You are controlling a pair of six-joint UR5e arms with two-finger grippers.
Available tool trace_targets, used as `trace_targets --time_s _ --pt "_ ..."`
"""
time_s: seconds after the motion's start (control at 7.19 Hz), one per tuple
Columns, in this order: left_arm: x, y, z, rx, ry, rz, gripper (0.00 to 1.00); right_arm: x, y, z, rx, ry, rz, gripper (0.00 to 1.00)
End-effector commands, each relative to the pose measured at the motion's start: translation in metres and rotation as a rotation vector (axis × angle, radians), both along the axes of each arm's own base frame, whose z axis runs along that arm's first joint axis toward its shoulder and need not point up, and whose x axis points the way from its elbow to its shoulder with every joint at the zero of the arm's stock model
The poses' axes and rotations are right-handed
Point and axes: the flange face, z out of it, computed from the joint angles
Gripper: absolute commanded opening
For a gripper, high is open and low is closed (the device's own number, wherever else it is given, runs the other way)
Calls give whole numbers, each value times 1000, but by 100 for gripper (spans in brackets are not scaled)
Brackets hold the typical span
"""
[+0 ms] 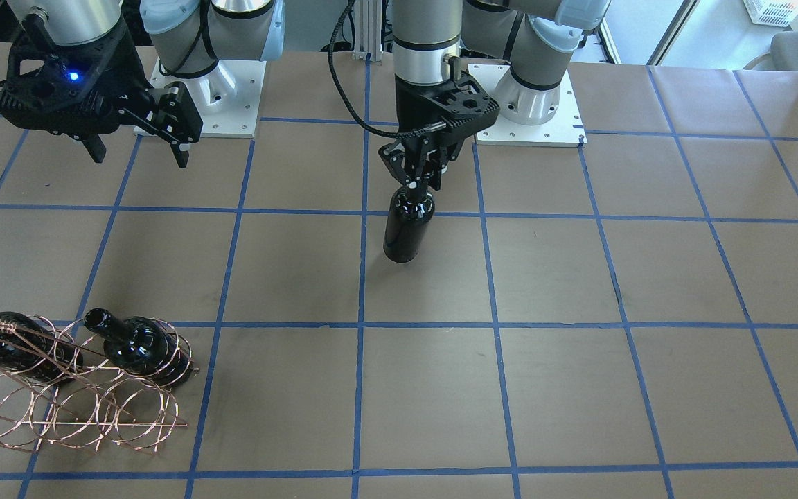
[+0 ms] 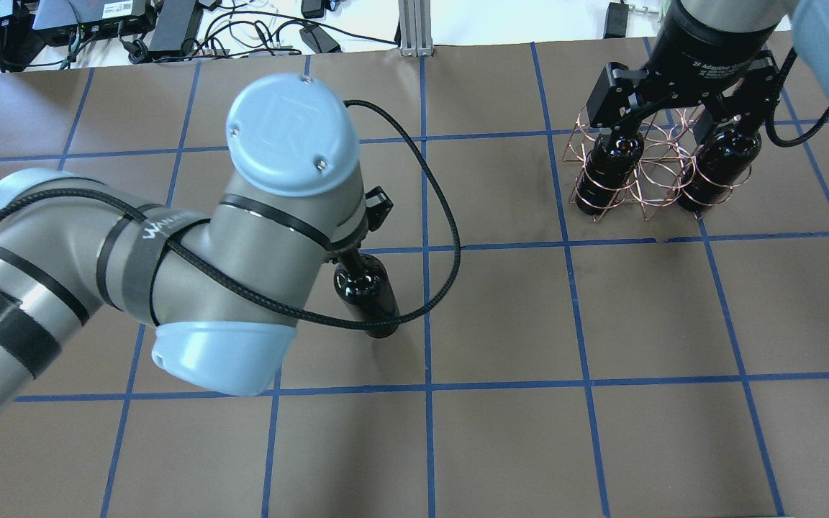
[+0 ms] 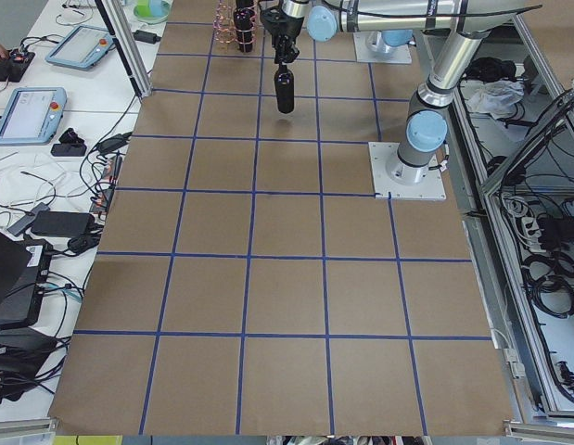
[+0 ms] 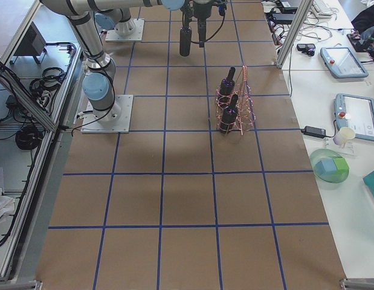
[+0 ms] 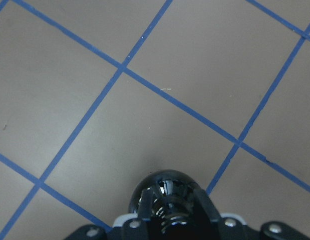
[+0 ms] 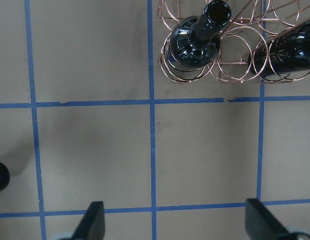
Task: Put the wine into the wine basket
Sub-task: 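Lift the bottle with the left gripper and swing it upright toward the table center, then lower the bottle upright onto the table center with the left gripper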
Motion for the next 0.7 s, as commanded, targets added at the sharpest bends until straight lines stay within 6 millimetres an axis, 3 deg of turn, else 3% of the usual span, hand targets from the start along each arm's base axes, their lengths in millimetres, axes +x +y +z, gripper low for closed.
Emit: trace_targets --time_s 0.0,0.56 --pt "-17 22 -7 -15 -8 73 6 -1 -1 0 0 1 -1 100" --pt "-20 25 -16 17 -24 66 6 0 -1 0 -1 1 -1 100"
